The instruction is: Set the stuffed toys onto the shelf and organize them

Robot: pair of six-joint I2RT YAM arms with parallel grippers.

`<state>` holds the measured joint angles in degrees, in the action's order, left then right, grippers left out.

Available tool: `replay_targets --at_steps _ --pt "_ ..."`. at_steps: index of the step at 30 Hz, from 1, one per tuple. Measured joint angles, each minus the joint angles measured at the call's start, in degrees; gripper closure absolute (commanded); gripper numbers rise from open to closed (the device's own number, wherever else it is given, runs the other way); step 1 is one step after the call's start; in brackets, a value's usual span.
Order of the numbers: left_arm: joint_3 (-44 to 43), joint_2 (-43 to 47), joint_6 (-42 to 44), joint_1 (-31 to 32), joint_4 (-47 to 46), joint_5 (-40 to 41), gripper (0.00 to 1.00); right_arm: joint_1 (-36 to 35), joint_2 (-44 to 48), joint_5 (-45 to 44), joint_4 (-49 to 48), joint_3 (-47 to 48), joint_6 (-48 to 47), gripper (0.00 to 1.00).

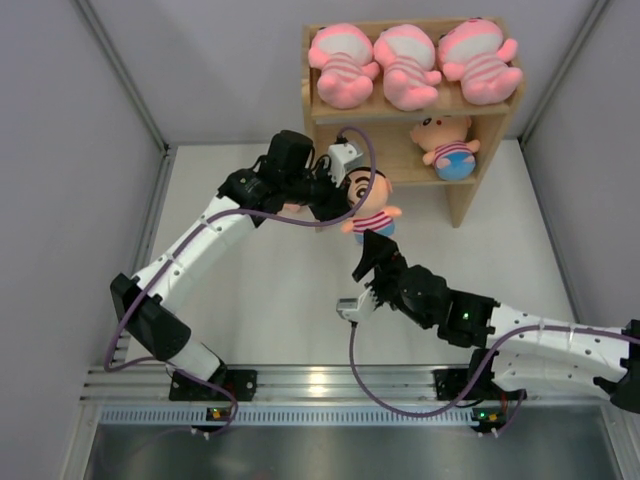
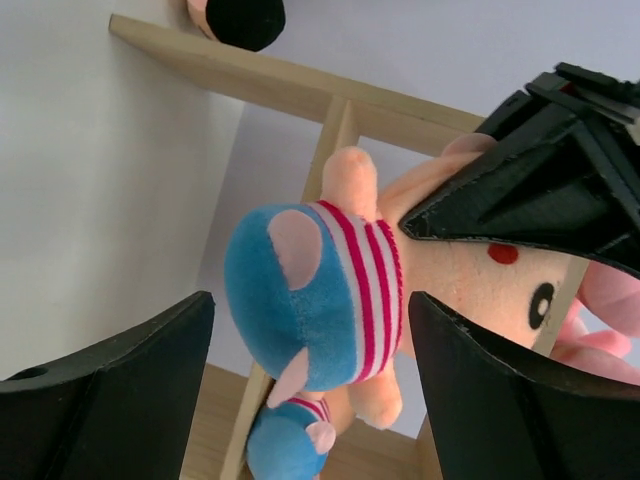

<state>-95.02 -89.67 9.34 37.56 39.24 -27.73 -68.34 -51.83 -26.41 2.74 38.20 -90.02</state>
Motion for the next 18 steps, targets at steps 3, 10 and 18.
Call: replay_targets --at_steps 3,10,18 --pt "-0.02 0.00 -0.07 -0.02 0.00 -0.48 1.00 1.88 -1.88 -0.15 -1.20 -0.20 -2.21 0.30" --pt "-0.02 0.00 -0.04 -0.48 -0.04 -1.84 1.00 4.81 -5.20 -0.24 -13.00 -3.19 -6.05 0.92" --pt "0.39 0.59 0.48 -1.31 -2.01 -2.80 0.76 7.87 -3.72 3.87 -13.14 -0.55 3.50 1.00"
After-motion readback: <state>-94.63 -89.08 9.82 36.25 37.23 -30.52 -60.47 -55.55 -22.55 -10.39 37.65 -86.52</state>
